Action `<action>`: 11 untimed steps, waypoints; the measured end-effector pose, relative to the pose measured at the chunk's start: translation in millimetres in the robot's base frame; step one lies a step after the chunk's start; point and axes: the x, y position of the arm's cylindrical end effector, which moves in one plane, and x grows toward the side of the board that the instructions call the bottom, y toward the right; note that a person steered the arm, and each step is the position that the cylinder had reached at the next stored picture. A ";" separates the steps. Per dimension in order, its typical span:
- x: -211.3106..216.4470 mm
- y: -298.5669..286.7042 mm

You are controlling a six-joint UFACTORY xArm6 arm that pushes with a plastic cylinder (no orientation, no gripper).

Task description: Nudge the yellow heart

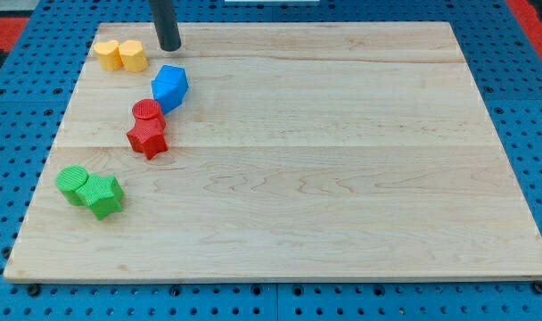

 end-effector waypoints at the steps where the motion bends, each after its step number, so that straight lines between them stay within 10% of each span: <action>1: -21.1 -35.3; 11: 76.2 -93.5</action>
